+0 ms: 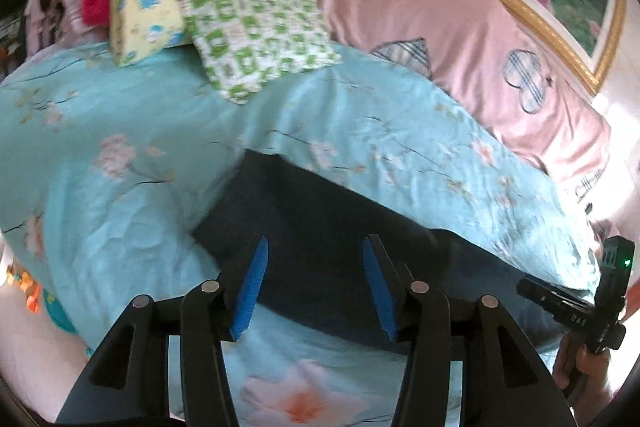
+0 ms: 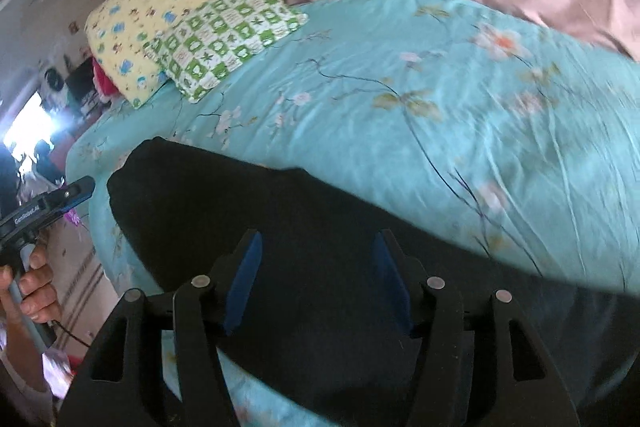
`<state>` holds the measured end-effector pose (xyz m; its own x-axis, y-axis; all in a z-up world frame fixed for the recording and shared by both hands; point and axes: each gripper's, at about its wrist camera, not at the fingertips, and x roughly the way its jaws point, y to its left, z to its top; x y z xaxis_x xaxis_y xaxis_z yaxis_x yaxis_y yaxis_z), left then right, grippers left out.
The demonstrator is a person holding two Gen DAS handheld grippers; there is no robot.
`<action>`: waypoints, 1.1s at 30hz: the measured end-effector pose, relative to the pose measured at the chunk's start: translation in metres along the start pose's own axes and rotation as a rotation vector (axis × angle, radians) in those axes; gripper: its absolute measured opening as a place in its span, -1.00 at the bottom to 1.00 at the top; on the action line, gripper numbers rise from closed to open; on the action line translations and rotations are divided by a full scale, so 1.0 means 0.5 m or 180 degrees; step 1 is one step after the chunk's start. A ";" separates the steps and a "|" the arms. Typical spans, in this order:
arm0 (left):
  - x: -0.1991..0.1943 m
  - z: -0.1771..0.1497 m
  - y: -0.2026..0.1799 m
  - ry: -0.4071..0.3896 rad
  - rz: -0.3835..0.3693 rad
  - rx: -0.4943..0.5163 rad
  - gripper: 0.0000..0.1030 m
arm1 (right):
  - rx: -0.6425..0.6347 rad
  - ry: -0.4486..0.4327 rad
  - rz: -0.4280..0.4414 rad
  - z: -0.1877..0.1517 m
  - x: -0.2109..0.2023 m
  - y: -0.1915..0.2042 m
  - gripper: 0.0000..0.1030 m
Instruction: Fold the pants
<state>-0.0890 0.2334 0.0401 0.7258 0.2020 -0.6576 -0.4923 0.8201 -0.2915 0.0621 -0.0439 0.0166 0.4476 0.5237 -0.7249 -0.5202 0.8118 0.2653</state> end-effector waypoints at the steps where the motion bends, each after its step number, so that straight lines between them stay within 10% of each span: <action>1: 0.006 0.000 -0.014 0.0021 -0.0029 0.0026 -0.02 | 0.0062 -0.0005 -0.0011 -0.010 -0.010 -0.008 0.18; 33: 0.142 -0.095 -0.488 0.0723 -0.1340 0.1300 0.19 | 0.1603 -0.0669 -0.0610 -0.241 -0.311 -0.242 0.19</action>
<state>0.0597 0.0224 0.0316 0.6753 -0.2646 -0.6885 0.0692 0.9520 -0.2981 -0.0321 -0.2548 0.0207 0.6613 0.3534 -0.6617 -0.0282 0.8932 0.4489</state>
